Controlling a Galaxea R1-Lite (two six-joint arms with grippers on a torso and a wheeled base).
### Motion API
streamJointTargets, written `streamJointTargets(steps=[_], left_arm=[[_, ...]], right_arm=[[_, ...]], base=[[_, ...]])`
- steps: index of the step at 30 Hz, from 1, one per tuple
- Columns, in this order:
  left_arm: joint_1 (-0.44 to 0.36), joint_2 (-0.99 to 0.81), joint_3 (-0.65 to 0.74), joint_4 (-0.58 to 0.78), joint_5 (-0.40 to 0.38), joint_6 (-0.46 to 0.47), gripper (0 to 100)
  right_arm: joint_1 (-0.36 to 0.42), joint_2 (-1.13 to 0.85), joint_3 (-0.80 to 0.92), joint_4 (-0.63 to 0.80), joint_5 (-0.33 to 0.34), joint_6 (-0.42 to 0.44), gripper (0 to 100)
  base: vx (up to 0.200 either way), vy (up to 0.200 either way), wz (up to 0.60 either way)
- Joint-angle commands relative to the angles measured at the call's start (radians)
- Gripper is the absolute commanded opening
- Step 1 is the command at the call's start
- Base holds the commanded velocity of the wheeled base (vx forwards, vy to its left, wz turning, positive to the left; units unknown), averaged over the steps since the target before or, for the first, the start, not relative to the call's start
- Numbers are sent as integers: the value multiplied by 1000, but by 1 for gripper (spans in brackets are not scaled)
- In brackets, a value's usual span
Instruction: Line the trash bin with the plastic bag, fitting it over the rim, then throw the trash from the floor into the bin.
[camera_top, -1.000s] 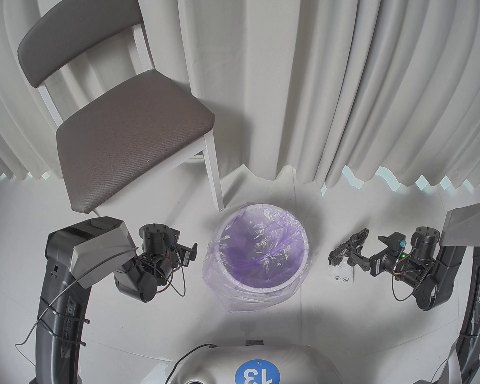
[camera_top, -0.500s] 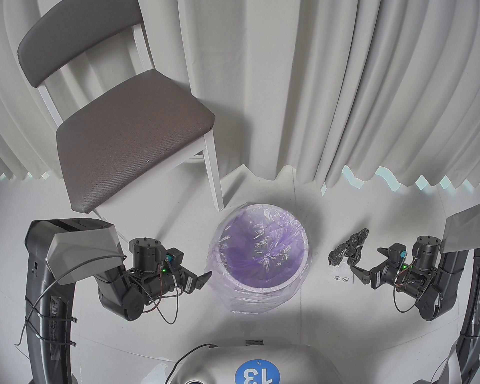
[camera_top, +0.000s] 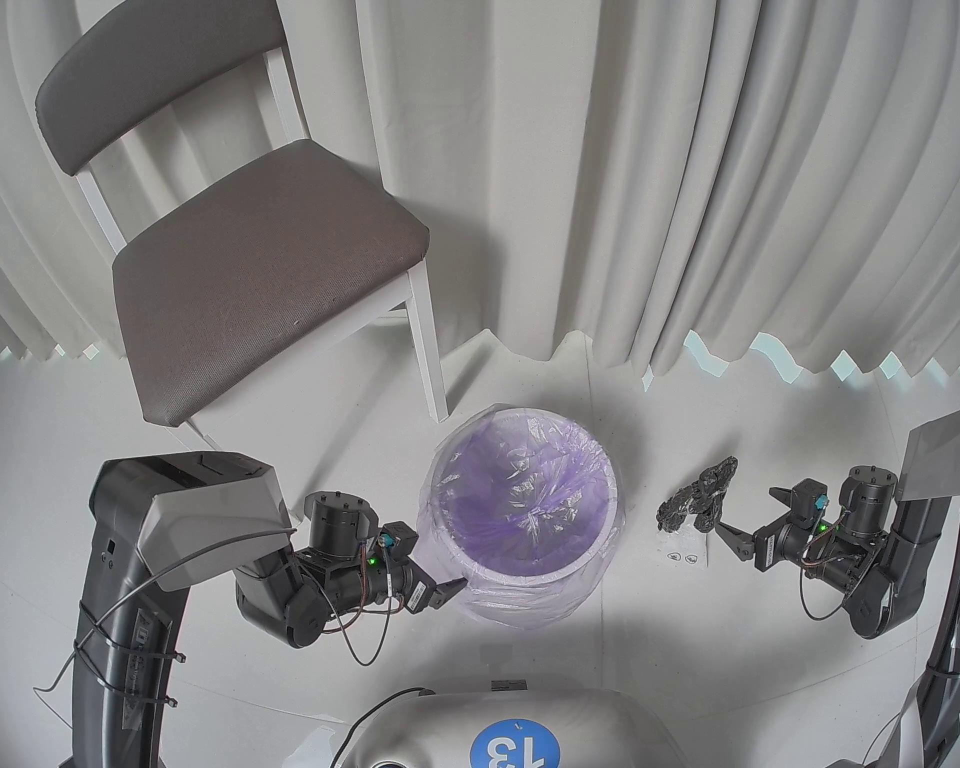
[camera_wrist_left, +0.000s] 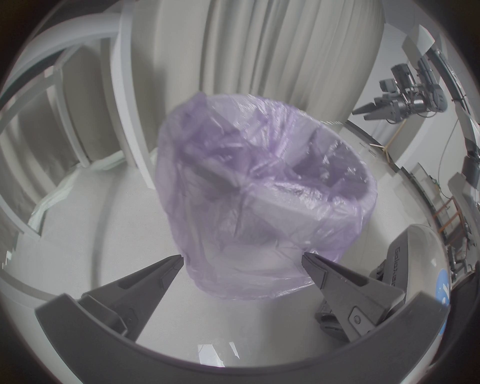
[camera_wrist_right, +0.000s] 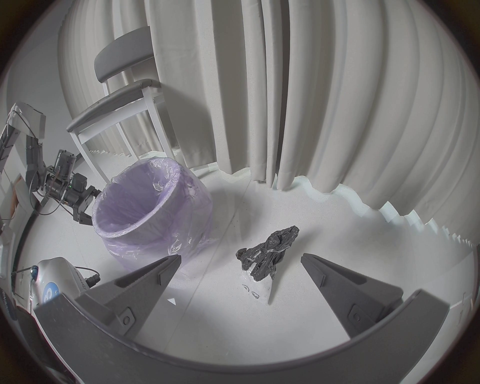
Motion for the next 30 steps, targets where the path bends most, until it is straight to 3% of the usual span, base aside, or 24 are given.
streamJointTargets(steps=[1, 19, 21, 26, 30], left_arm=[[2, 77, -122, 42, -8, 10, 100], [64, 184, -409, 116, -19, 4, 100], [67, 187, -448, 176, -19, 4, 100], [71, 178, -483, 281, 0, 19, 100], [87, 169, -455, 274, 24, 48, 100]], right_arm=[[-4, 4, -35, -10, 4, -1, 100], [-30, 129, -159, 2, 5, 1, 100], [-30, 142, -181, 25, 5, 1, 100], [-29, 158, -199, 36, 5, 1, 100], [-29, 158, -197, 31, 5, 4, 100]], base=[[0, 0, 0], [0, 0, 0], [0, 0, 0], [0, 0, 0], [0, 0, 0]])
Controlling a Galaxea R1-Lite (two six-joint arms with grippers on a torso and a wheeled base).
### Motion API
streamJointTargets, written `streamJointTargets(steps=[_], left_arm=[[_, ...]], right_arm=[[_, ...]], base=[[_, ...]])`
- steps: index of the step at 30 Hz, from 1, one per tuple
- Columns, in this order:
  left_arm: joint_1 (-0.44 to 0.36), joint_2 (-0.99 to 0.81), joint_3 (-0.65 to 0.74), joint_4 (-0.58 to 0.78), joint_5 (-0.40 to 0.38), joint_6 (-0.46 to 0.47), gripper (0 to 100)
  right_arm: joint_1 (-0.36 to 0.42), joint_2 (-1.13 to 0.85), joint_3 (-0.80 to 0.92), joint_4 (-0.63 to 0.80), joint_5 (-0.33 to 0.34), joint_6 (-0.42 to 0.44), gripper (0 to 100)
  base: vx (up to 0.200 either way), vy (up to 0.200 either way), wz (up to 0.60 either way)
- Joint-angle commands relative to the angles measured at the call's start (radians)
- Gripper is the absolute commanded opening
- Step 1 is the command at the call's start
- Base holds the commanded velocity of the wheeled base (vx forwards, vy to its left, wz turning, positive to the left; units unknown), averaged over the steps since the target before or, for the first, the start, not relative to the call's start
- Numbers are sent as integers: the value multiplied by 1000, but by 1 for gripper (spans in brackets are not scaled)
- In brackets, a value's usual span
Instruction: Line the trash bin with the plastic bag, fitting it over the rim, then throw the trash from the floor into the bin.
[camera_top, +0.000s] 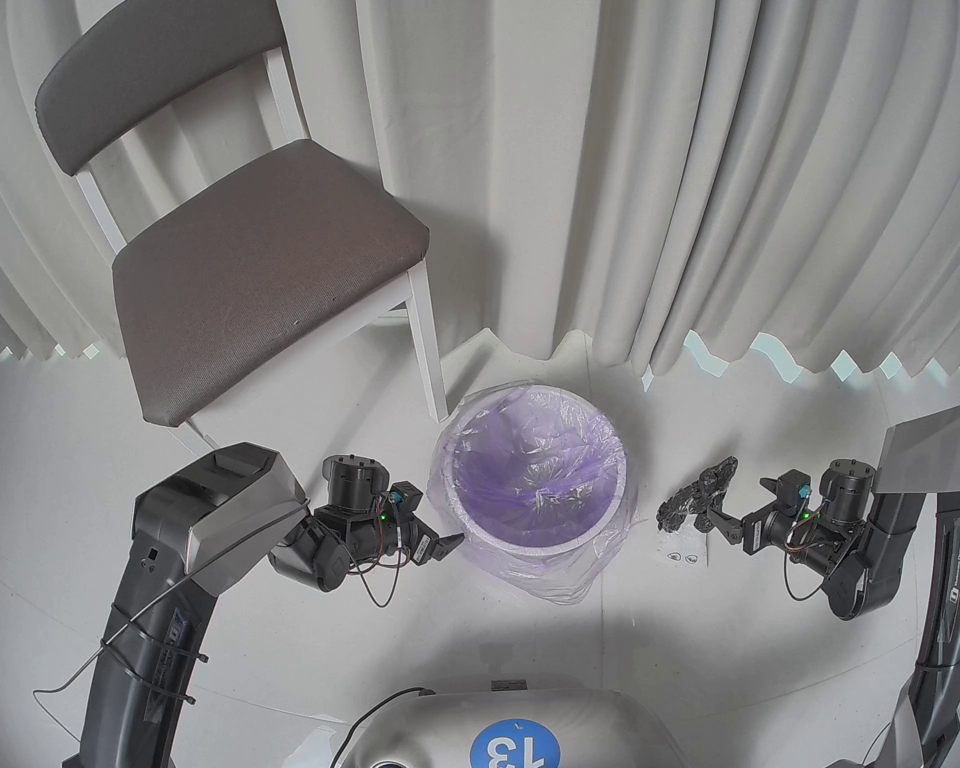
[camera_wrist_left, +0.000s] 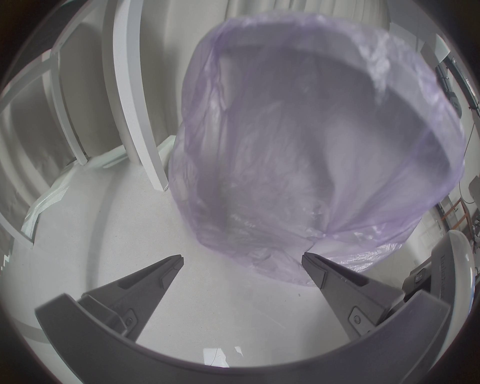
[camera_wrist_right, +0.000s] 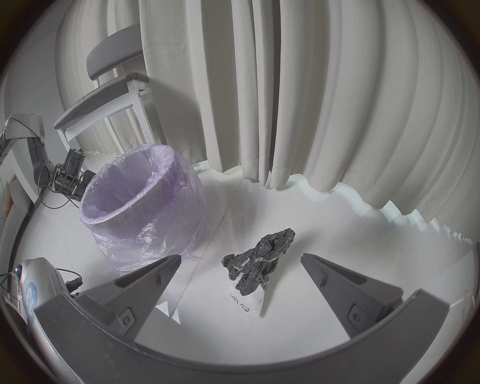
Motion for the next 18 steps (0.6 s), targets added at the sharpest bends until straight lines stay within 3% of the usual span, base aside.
streamJointTargets(steps=[1, 11, 13, 18], left_arm=[[24, -14, 41, -18, 22, 28, 100], [56, -197, 468, -360, 22, 8, 100], [56, -215, 502, -385, 22, -1, 100], [54, -303, 623, -501, 38, -79, 100]], right_arm=[[-1, 15, -6, -6, 1, 3, 100], [-1, 9, 62, -52, -2, 11, 100], [-1, 9, 62, -52, -2, 20, 100], [11, -6, 48, -52, -12, 103, 100]], base=[[0, 0, 0], [0, 0, 0], [0, 0, 0], [0, 0, 0]])
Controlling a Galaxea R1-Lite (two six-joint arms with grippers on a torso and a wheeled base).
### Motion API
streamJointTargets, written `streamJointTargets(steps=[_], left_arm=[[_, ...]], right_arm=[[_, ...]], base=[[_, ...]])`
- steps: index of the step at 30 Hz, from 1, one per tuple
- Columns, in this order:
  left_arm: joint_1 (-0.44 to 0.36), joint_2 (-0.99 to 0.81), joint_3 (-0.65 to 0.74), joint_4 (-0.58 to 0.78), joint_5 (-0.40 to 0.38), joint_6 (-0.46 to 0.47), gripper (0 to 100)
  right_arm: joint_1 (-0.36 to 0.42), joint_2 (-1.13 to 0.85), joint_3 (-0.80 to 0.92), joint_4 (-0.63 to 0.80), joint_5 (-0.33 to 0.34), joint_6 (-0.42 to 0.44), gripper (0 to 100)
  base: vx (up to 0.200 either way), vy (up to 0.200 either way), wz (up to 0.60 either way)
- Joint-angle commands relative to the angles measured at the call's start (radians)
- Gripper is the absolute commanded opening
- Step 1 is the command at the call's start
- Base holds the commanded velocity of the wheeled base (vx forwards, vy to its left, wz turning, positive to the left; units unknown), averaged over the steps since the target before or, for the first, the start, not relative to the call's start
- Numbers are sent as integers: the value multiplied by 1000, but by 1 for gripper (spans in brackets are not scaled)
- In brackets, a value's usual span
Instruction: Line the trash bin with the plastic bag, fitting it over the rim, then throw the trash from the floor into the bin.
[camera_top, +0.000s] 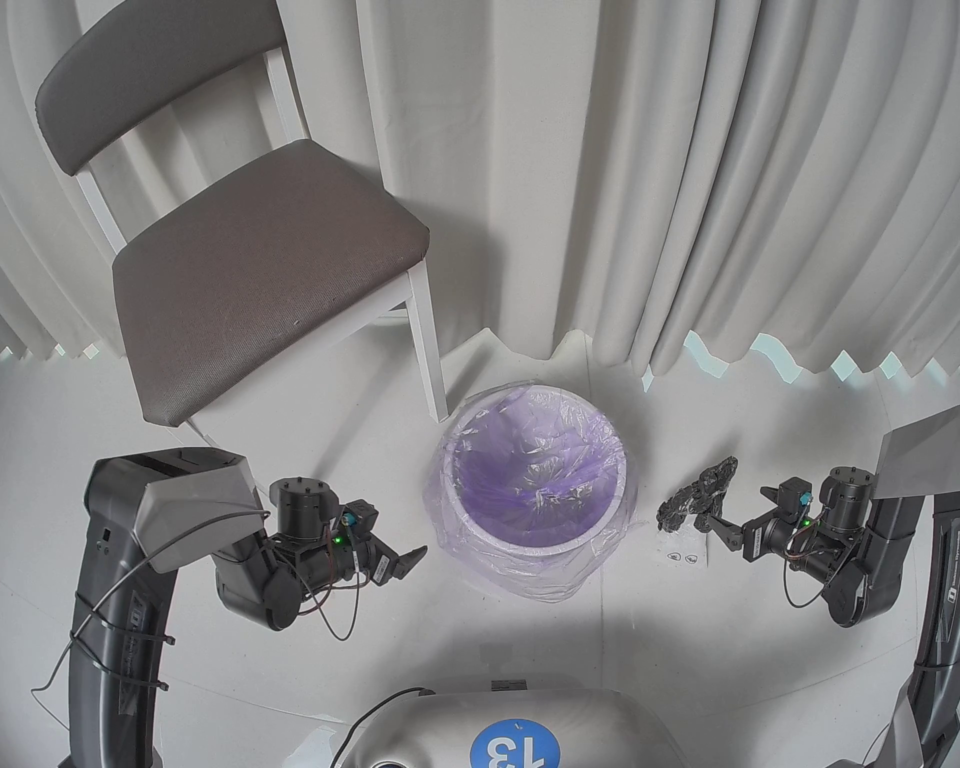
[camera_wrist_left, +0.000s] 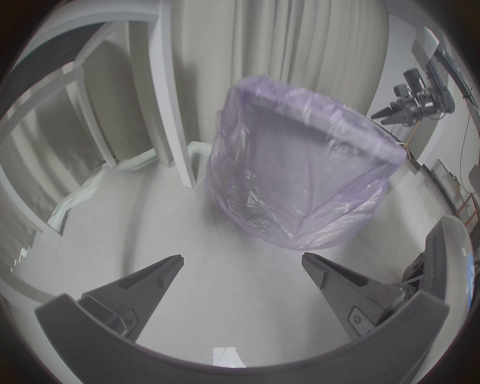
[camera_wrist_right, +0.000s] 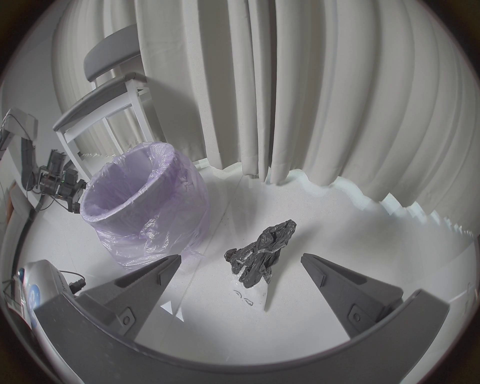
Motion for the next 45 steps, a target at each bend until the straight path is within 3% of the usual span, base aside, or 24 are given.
streamJointTargets(steps=[1, 10, 14, 18, 25, 32, 40, 45], left_arm=[[6, -134, 127, -84, 11, -56, 100], [-57, -296, 348, -291, 11, -93, 100], [-80, -361, 399, -311, 19, -93, 100], [-112, -445, 437, -308, 114, -94, 100], [-155, -540, 449, -317, 149, -173, 100], [-221, -670, 485, -362, 304, -248, 100], [-256, -767, 604, -380, 344, -249, 100], [-269, -813, 621, -400, 378, -254, 100]], right_arm=[[8, -15, 4, -17, -6, 48, 100], [-22, -43, 18, -17, -3, 49, 100], [-24, -44, 15, -17, -3, 49, 100], [-27, -61, 15, -17, -8, 57, 100], [-30, -80, 5, -17, -23, 58, 100], [-27, -104, -13, -17, -78, 78, 100], [-18, -253, -5, -17, -144, 81, 100], [30, -331, -31, -11, -163, 74, 100]], base=[[0, 0, 0], [0, 0, 0], [0, 0, 0], [0, 0, 0], [0, 0, 0], [0, 0, 0], [0, 0, 0], [0, 0, 0]])
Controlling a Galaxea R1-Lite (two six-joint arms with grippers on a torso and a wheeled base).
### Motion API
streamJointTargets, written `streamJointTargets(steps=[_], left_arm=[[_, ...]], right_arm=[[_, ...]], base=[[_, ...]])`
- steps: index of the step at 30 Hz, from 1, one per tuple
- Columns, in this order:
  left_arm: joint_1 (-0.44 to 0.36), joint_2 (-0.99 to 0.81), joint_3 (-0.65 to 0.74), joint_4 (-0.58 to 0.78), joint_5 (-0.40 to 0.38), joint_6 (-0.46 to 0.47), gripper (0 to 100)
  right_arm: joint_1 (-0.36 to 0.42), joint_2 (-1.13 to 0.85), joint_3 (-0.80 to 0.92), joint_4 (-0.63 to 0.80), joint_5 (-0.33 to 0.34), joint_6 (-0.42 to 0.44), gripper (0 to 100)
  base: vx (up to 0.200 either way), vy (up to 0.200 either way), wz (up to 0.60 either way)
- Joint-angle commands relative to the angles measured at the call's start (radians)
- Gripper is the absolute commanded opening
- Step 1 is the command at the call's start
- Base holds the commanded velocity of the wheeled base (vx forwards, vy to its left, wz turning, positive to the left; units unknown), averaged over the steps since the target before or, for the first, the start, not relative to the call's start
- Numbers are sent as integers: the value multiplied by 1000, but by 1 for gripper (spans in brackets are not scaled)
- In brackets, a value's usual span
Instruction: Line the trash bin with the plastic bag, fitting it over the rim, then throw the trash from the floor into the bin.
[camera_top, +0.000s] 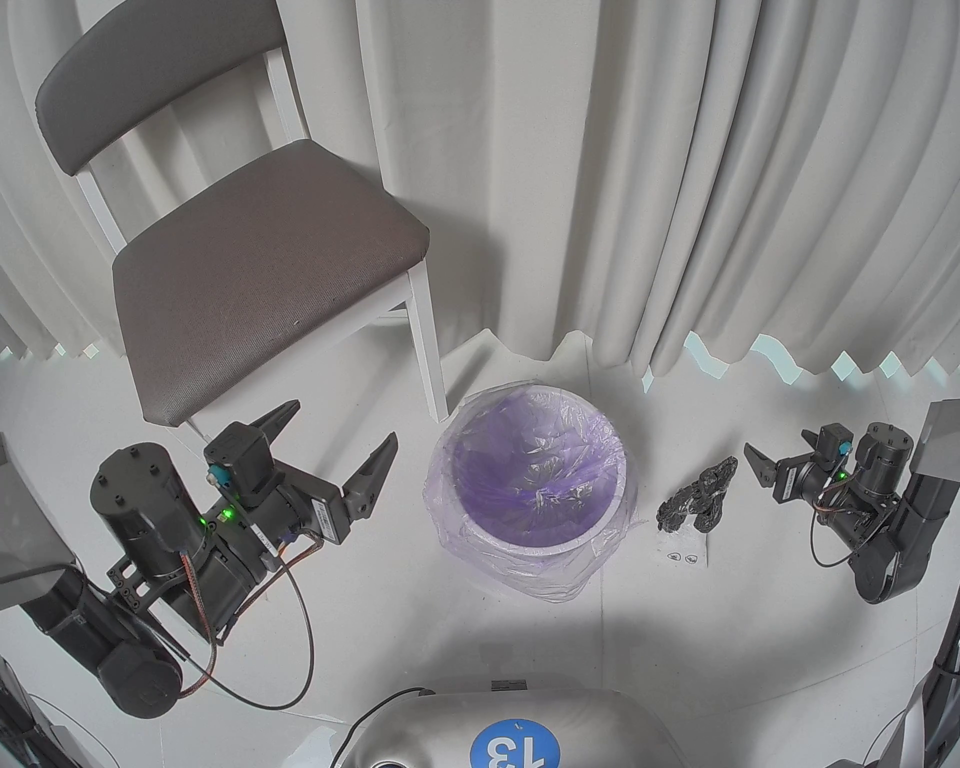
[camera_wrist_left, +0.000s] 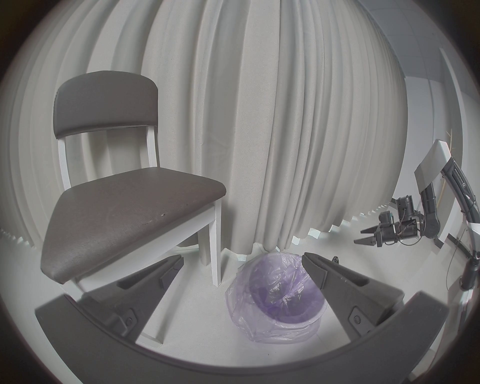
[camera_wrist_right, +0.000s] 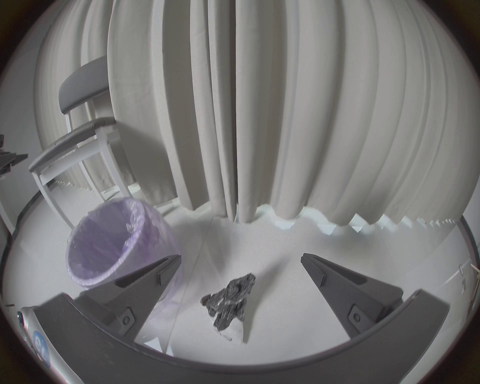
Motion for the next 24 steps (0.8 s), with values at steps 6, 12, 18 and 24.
streamJointTargets(steps=[6, 12, 18, 24], left_arm=[[-68, -148, 56, -24, 84, 11, 100], [-45, -196, 49, -12, 96, 91, 100], [-49, -137, 41, -19, 98, 106, 100], [-53, -81, 43, -22, 138, 141, 100]], right_arm=[[58, -83, -139, 95, -15, -11, 100], [18, 58, -237, 104, -55, 17, 100], [2, 116, -297, 186, -70, 24, 100], [25, 133, -364, 359, -144, 107, 100]], base=[[0, 0, 0], [0, 0, 0], [0, 0, 0], [0, 0, 0]])
